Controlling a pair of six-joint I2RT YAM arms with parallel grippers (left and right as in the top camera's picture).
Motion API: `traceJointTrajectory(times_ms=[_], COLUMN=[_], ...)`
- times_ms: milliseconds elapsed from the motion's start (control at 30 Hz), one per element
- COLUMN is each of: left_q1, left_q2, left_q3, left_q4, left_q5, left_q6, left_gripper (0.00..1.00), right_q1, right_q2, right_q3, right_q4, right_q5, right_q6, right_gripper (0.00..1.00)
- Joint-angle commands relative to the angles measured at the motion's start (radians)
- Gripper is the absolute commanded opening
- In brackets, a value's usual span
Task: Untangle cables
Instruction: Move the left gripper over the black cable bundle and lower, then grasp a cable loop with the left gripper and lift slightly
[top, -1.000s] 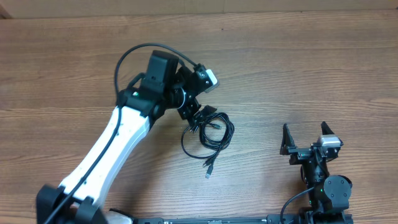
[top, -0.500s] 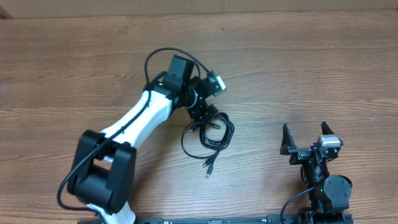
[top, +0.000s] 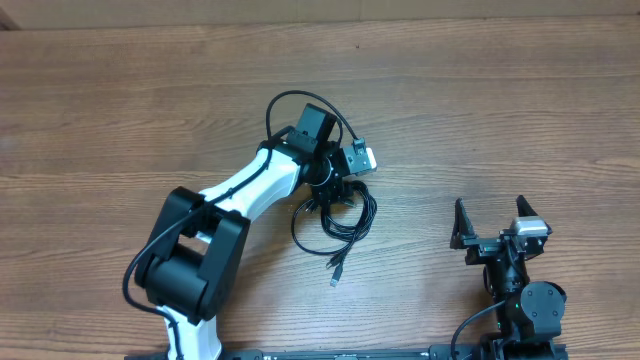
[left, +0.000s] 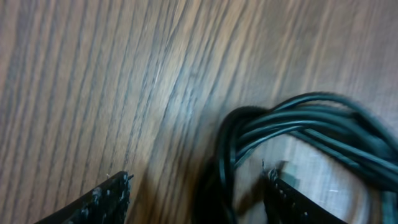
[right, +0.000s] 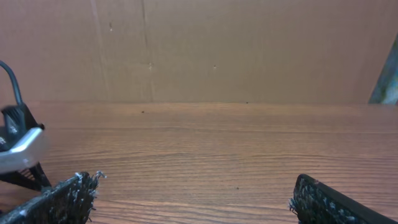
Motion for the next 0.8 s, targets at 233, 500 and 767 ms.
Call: traceJointTrajectory(times_ms=[233, 500, 767], left_q1=[-0.006, -0.002, 0.002], left_q2=[0.063, -0.034, -0.174], left_q3=[0.024, 0.089, 0.108], left_q4=[0.027, 0.019, -0.031], left_q5=[-0.061, -0.149, -0.148], left_q6=[0.038, -0.228, -0.647], left_gripper=[0.04, 0.04, 0.04], right_q1=[-0.003, -0.003, -0.003], right_q2=[-0.006, -0.006, -0.006], right_q3=[-0.011, -0.011, -0.011], right_q4=[0.006, 0.006, 0.007], right_q5=[-0.002, -0.002, -0.002], right_q6=[-0.008, -0.008, -0.008], right_gripper=[1.00, 1.00, 1.00])
